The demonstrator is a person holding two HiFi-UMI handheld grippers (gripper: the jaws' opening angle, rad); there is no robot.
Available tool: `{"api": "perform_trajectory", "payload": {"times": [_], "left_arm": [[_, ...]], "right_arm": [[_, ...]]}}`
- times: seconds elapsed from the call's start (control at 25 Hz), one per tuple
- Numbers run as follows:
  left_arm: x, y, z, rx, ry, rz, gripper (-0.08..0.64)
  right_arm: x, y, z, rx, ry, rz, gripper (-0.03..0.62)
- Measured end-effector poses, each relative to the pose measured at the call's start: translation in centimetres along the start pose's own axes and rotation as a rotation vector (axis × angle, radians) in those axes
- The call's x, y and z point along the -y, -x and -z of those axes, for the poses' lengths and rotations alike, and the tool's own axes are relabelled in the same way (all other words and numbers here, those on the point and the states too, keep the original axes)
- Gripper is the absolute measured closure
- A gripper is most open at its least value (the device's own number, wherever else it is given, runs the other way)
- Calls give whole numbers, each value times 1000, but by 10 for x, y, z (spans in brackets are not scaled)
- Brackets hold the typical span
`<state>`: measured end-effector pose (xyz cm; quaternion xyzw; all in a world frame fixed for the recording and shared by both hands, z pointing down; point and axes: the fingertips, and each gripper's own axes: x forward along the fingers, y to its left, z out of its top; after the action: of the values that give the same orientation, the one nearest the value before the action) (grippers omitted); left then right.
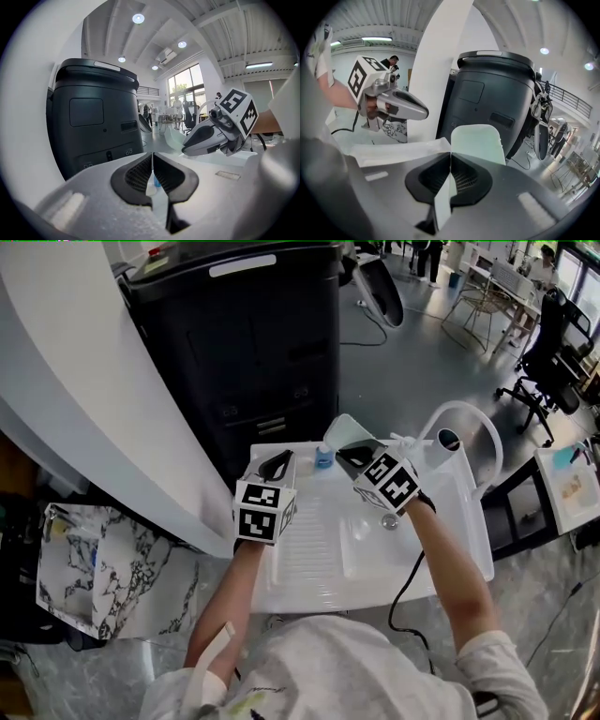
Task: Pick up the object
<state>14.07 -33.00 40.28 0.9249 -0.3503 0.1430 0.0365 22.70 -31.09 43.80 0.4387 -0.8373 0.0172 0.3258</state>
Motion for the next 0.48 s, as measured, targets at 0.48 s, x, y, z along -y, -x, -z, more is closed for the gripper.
{"api": "perform_trajectory", "payload": {"times": [0.48], "left_arm": [[-15, 26, -4, 22, -3, -21, 548]], "right_arm": [[-11, 38, -51, 203, -160, 134, 582]]}}
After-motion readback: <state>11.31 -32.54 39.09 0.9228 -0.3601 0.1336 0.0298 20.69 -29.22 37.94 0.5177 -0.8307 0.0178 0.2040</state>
